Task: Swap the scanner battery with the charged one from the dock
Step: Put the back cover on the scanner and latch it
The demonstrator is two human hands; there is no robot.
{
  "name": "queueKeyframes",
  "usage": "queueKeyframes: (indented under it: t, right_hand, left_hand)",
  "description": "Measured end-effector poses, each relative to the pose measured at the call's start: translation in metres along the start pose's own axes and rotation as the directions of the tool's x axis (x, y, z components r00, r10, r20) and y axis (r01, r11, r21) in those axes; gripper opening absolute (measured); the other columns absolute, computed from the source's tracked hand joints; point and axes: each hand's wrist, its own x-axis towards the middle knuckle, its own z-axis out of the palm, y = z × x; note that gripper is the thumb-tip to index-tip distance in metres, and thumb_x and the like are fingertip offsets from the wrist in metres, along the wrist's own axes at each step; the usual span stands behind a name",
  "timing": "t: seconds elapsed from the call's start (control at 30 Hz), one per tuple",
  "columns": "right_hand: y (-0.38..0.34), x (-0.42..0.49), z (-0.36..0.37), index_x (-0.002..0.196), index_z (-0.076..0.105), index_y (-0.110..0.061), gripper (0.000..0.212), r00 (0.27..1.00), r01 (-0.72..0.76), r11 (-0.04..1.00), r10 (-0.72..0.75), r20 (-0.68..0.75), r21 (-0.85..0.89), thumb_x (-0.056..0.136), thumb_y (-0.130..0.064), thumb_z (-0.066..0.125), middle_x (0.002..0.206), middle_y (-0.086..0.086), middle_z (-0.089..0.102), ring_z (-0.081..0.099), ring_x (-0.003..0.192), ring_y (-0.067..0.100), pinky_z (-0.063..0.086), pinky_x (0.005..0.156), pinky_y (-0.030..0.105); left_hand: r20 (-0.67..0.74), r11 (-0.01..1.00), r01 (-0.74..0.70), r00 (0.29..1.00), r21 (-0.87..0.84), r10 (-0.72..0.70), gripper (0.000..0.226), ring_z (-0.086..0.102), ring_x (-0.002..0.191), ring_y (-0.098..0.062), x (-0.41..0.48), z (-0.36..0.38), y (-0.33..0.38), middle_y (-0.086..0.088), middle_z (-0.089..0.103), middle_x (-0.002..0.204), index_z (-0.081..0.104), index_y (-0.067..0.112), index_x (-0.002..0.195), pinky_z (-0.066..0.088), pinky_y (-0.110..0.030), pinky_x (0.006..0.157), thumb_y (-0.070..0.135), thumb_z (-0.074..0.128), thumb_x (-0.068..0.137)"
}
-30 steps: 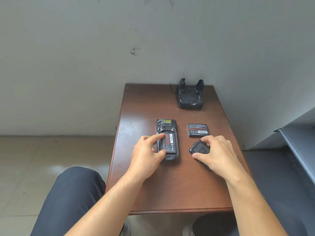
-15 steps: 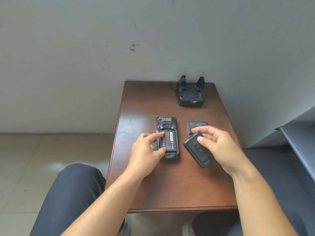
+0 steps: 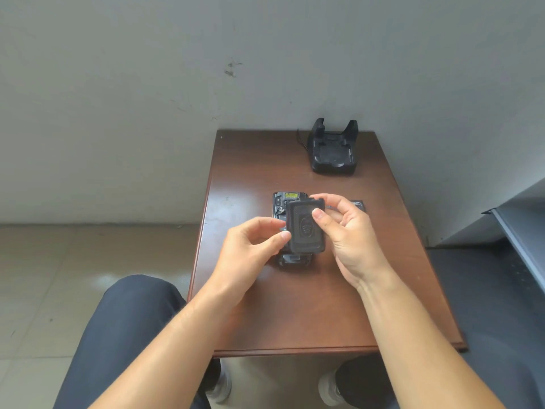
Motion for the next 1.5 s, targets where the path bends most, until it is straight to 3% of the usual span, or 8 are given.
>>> queueKeyframes:
  t: [0.17, 0.3, 0.4, 0.5, 0.77, 0.93, 1.13, 1.5]
  right_hand:
    - [0.002, -0.002, 0.005, 0.116, 0.065, -0.006, 0.022, 1.0, 0.015, 1.0, -0.015, 0.014, -0.013, 0.096, 0.002, 0.061, 0.099, 0.003, 0.079, 0.074, 0.091, 0.015, 0.058, 0.077, 0.024]
    - [0.002, 0.0, -0.003, 0.126, 0.068, -0.019, 0.035, 0.995, 0.092, 0.954, -0.081, 0.05, -0.286, 0.096, 0.0, 0.063, 0.116, 0.001, 0.077, 0.071, 0.11, 0.013, 0.056, 0.097, 0.032]
    - [0.006, 0.0, -0.012, 0.123, 0.07, -0.033, 0.039, 0.995, 0.095, 0.859, -0.083, 0.046, -0.503, 0.092, -0.01, 0.069, 0.104, -0.001, 0.077, 0.073, 0.102, 0.014, 0.058, 0.096, 0.045]
    - [0.009, -0.002, -0.013, 0.117, 0.071, -0.035, 0.038, 0.998, 0.051, 0.844, -0.057, 0.007, -0.533, 0.086, -0.014, 0.076, 0.094, -0.003, 0.075, 0.074, 0.089, 0.017, 0.061, 0.087, 0.048]
    - [0.009, -0.007, -0.013, 0.109, 0.072, -0.027, 0.032, 0.996, 0.018, 0.8, -0.066, -0.059, -0.599, 0.082, -0.015, 0.082, 0.088, -0.004, 0.075, 0.073, 0.077, 0.011, 0.064, 0.075, 0.042]
    - [0.007, -0.013, -0.017, 0.106, 0.072, -0.027, 0.027, 0.995, 0.031, 0.689, -0.087, -0.04, -0.724, 0.081, -0.022, 0.081, 0.083, -0.01, 0.076, 0.068, 0.075, 0.0, 0.05, 0.074, 0.012]
    - [0.008, -0.017, -0.017, 0.099, 0.072, -0.027, 0.02, 0.998, -0.011, 0.66, -0.044, -0.054, -0.751, 0.081, -0.024, 0.081, 0.08, -0.011, 0.076, 0.066, 0.082, -0.003, 0.038, 0.069, 0.0]
    - [0.009, -0.018, -0.013, 0.098, 0.07, -0.027, 0.019, 0.998, -0.048, 0.638, 0.001, -0.062, -0.769, 0.082, -0.027, 0.08, 0.077, -0.011, 0.075, 0.068, 0.079, -0.002, 0.049, 0.077, 0.016]
  left_hand:
    - [-0.027, 1.0, -0.022, 0.999, 0.006, 0.022, 0.014, 0.075, 0.082, -0.02, 0.003, 0.006, 0.003, -0.011, 0.079, 0.088, 0.076, 0.011, 0.096, 0.058, -0.028, 0.068, 0.009, 0.08, 0.082]
    - [-0.061, 1.0, -0.001, 0.998, 0.021, 0.003, 0.014, 0.075, 0.085, -0.038, 0.01, -0.001, 0.005, -0.012, 0.079, 0.088, 0.077, 0.015, 0.094, 0.062, -0.047, 0.074, 0.016, 0.082, 0.08]
    - [-0.069, 1.0, 0.011, 0.998, 0.028, -0.009, 0.012, 0.076, 0.086, -0.033, 0.016, -0.008, 0.011, -0.009, 0.08, 0.088, 0.078, 0.016, 0.093, 0.061, -0.048, 0.078, 0.015, 0.081, 0.081]
    - [-0.048, 0.999, 0.035, 0.998, 0.041, -0.033, 0.012, 0.076, 0.086, -0.032, 0.021, -0.01, 0.013, -0.01, 0.08, 0.09, 0.077, 0.013, 0.095, 0.062, -0.048, 0.077, 0.01, 0.079, 0.083]
    - [-0.098, 0.977, -0.035, 0.994, 0.212, 0.057, 0.017, 0.077, 0.081, -0.018, 0.02, -0.004, 0.006, 0.0, 0.08, 0.084, 0.08, 0.02, 0.096, 0.064, -0.04, 0.075, 0.014, 0.081, 0.08]
    - [-0.114, 0.977, -0.01, 0.993, 0.215, 0.035, 0.013, 0.076, 0.076, -0.017, 0.011, -0.001, 0.002, -0.001, 0.078, 0.078, 0.08, 0.023, 0.088, 0.064, -0.038, 0.073, 0.015, 0.083, 0.079]
    - [-0.11, 0.969, -0.037, 0.992, 0.244, 0.065, 0.019, 0.074, 0.07, -0.009, 0.007, -0.001, -0.001, 0.003, 0.078, 0.073, 0.079, 0.028, 0.084, 0.063, -0.031, 0.072, 0.01, 0.082, 0.079]
    - [-0.148, 0.949, 0.013, 0.988, 0.316, 0.036, 0.011, 0.074, 0.064, -0.009, 0.007, -0.003, -0.006, 0.007, 0.076, 0.067, 0.077, 0.026, 0.079, 0.064, -0.036, 0.072, 0.017, 0.084, 0.078]
